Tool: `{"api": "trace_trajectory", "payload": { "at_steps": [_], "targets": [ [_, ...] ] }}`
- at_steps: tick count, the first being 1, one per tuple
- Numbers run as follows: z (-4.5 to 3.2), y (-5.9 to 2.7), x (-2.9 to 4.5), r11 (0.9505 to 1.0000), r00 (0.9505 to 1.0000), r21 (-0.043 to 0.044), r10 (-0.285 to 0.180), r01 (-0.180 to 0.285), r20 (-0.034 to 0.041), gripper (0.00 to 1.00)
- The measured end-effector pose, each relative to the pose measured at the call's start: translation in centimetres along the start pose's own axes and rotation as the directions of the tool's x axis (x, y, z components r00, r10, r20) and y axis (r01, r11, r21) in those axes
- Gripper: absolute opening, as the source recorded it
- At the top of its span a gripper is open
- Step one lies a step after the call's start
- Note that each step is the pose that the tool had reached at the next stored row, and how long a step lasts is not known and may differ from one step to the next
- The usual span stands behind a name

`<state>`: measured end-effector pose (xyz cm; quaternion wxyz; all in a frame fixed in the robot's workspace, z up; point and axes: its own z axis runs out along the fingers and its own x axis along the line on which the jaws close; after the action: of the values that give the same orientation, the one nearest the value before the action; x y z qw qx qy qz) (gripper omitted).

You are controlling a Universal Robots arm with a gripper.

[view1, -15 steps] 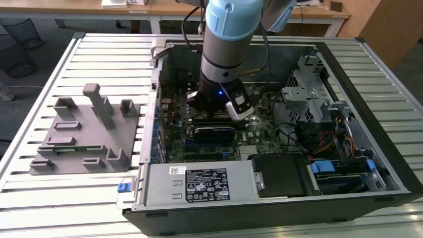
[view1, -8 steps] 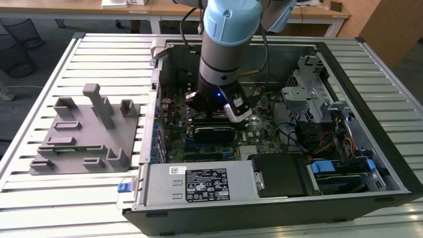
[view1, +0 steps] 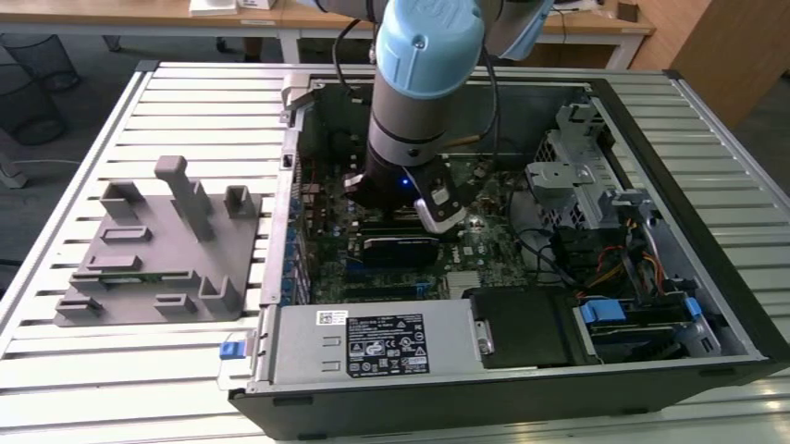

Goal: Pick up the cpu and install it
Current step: 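Install the second cpu locking lever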

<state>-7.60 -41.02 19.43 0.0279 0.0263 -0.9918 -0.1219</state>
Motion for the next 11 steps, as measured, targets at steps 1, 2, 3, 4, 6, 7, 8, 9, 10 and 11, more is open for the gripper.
{"api": "trace_trajectory", "payload": {
  "at_steps": [1,2,3,4,6,7,8,9,10,11],
  "targets": [
    [0.05,0.00,0.09,1.0000,1.0000,-0.0068,-0.001,0.001,0.0004,0.11],
    [0.07,-0.01,0.18,0.9999,1.0000,-0.0134,-0.002,0.002,0.0006,0.11],
    [0.09,-0.01,0.25,0.9998,1.0000,-0.0201,-0.002,0.002,0.0007,0.11],
    [0.12,-0.02,0.29,0.9997,1.0000,-0.0247,-0.003,0.003,0.0008,0.11],
    [0.18,-0.03,0.34,0.9995,1.0000,-0.0327,-0.004,0.004,0.0011,0.11],
    [0.21,-0.03,0.35,0.9993,1.0000,-0.0368,-0.005,0.005,0.0013,0.11],
    [0.24,-0.04,0.37,0.9991,1.0000,-0.0410,-0.005,0.005,0.0014,0.11],
    [0.27,-0.05,0.39,0.9990,1.0000,-0.0451,-0.006,0.006,0.0016,0.11],
    [0.31,-0.05,0.41,0.9988,1.0000,-0.0494,-0.006,0.006,0.0018,0.11],
    [0.35,-0.06,0.43,0.9986,1.0000,-0.0528,-0.007,0.007,0.0019,0.11]
  ]
}}
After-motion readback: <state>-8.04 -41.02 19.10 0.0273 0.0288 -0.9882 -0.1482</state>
